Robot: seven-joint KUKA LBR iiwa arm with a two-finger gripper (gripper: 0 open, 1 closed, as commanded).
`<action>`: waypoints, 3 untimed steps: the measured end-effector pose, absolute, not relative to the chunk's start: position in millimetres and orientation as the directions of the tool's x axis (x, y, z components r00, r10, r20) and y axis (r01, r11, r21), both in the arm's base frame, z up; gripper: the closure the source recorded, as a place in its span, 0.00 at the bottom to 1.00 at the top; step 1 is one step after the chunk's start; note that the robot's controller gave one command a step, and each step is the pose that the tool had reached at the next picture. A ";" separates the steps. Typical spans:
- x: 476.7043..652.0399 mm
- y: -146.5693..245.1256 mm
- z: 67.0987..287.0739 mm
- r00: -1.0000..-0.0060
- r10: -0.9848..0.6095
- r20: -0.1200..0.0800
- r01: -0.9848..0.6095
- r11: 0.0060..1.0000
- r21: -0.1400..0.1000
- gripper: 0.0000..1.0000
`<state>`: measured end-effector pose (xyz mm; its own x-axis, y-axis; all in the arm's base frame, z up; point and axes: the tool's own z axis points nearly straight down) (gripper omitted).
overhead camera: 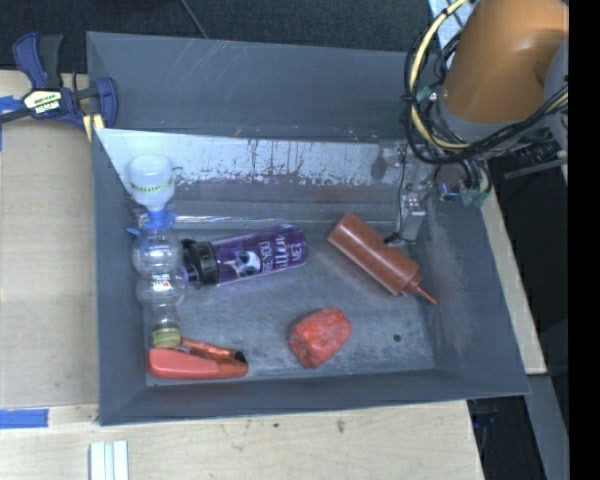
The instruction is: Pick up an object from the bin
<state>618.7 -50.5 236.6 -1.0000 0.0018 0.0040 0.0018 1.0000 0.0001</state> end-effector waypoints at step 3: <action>622.0 -79.6 119.2 -0.995 0.101 0.000 0.101 0.995 0.001 0.00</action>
Offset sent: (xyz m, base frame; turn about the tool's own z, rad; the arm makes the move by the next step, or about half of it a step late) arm 0.0028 -0.0476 -0.1666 0.1113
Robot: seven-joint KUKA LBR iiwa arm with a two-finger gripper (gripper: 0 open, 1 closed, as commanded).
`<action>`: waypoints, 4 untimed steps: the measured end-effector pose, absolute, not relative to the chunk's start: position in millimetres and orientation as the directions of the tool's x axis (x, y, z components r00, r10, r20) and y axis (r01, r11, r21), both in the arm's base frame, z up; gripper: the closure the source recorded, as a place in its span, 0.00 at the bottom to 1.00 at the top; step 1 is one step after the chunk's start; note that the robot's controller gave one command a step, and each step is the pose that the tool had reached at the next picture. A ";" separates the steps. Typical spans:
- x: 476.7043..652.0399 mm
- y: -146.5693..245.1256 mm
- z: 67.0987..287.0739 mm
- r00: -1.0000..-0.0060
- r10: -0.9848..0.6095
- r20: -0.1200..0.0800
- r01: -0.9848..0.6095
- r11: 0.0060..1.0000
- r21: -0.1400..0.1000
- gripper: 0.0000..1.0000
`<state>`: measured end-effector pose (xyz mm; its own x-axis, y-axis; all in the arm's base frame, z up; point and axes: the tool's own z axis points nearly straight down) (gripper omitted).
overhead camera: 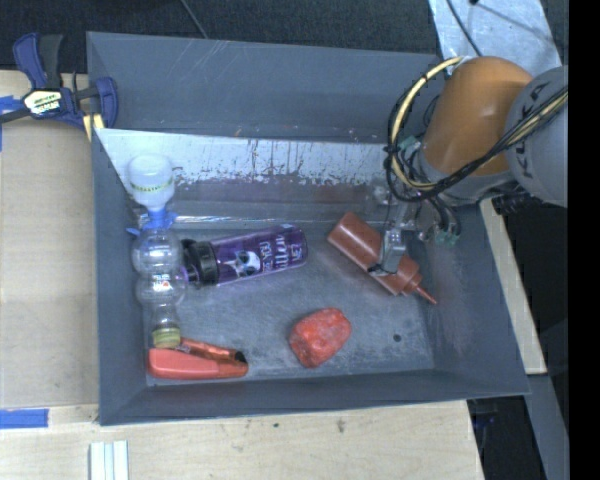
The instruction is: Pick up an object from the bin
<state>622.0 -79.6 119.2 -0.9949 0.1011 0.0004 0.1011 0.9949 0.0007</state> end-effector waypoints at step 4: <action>607.0 -90.9 70.1 -0.952 0.306 -0.001 0.306 0.952 0.001 1.00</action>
Offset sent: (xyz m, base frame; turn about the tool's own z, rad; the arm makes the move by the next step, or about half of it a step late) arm -0.0091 -0.0094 -0.0492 0.1795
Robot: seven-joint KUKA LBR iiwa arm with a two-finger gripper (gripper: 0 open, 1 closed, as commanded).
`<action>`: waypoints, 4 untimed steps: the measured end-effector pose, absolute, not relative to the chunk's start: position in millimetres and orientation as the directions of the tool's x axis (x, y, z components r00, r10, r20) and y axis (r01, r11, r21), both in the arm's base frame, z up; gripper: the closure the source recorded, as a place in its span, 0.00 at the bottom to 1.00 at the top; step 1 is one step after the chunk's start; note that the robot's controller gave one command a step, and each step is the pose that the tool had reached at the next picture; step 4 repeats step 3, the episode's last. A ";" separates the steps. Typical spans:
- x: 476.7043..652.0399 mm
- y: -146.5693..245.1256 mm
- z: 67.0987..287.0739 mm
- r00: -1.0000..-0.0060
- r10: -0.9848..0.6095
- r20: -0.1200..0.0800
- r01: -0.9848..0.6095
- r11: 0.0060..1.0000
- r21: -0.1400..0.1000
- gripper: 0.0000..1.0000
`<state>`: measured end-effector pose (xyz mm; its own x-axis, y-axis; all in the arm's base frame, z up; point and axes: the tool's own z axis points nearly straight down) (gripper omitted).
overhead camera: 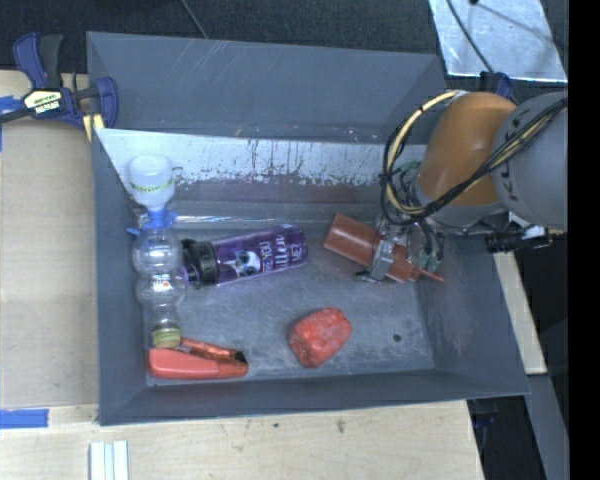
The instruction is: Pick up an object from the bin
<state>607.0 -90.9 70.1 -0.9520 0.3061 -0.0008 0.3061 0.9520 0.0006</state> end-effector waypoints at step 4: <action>604.2 -91.0 99.9 -0.952 0.306 0.007 0.306 0.952 -0.001 1.00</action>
Offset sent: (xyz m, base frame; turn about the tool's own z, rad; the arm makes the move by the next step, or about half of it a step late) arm 0.0001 -0.0001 0.0834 0.0000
